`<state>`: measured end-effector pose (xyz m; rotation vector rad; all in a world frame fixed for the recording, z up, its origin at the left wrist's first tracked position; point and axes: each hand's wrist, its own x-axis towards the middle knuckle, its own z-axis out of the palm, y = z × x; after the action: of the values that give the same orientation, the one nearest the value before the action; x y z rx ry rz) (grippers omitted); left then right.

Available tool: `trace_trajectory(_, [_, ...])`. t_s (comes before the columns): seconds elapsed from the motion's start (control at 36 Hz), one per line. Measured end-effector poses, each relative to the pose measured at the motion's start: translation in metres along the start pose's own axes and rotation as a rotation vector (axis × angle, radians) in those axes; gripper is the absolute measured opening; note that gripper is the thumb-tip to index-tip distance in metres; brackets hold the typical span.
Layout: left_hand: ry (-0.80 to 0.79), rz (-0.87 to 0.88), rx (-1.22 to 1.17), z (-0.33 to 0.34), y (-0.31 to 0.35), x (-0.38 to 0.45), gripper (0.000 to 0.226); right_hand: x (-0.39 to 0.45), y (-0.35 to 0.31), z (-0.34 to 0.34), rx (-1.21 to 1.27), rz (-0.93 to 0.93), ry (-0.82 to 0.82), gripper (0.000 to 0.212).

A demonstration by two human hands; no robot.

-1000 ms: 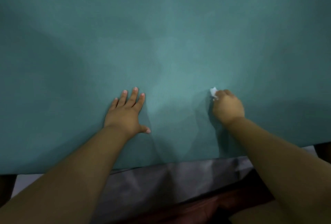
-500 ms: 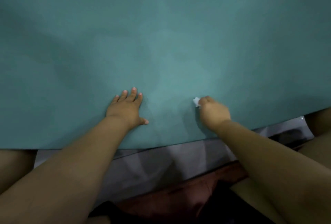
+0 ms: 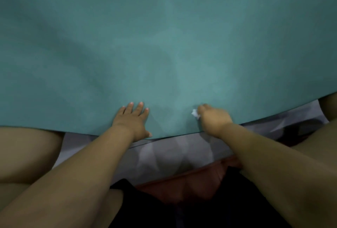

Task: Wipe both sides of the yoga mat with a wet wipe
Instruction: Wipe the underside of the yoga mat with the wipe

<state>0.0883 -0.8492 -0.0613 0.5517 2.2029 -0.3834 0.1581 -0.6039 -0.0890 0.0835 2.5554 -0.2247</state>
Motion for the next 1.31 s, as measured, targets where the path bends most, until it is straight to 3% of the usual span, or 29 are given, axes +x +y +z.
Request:
trace_trajectory(0.06, [-0.016, -0.002, 0.036, 0.003, 0.001, -0.007, 0.102, -0.001, 0.02, -0.008, 0.056, 0.2, 0.022, 0.027])
trace_trajectory(0.14, [-0.014, -0.007, 0.117, 0.005, 0.003, -0.013, 0.114, -0.004, 0.03, -0.011, 0.066, 0.29, 0.016, 0.023])
trace_trajectory(0.28, [0.079, 0.003, 0.1, 0.008, 0.002, -0.015, 0.101, -0.015, 0.0, -0.005, 0.021, 0.122, -0.087, 0.026])
trace_trajectory(0.42, [0.137, 0.033, 0.03, 0.001, -0.001, -0.023, 0.068, -0.024, -0.015, 0.006, 0.063, -0.022, -0.14, 0.026])
trace_trajectory(0.61, [0.28, -0.008, -0.198, -0.01, -0.004, -0.041, 0.04, -0.036, -0.005, -0.013, -0.077, 0.032, -0.078, 0.045])
trace_trajectory(0.89, [0.392, -0.022, -0.398, -0.021, -0.015, -0.059, 0.037, -0.054, 0.008, -0.025, 0.191, 0.111, -0.027, 0.071])
trace_trajectory(1.03, [0.457, -0.02, -0.434, -0.026, -0.02, -0.065, 0.035, -0.06, 0.013, -0.033, 0.148, 0.238, 0.174, 0.04])
trace_trajectory(1.19, [0.233, -0.063, -0.262, -0.019, -0.037, -0.055, 0.064, -0.061, 0.009, -0.061, 0.165, 0.327, 0.39, 0.028])
trace_trajectory(1.31, [0.186, -0.061, -0.208, -0.026, -0.023, -0.062, 0.068, -0.059, 0.011, -0.089, 0.163, 0.236, 0.584, 0.019])
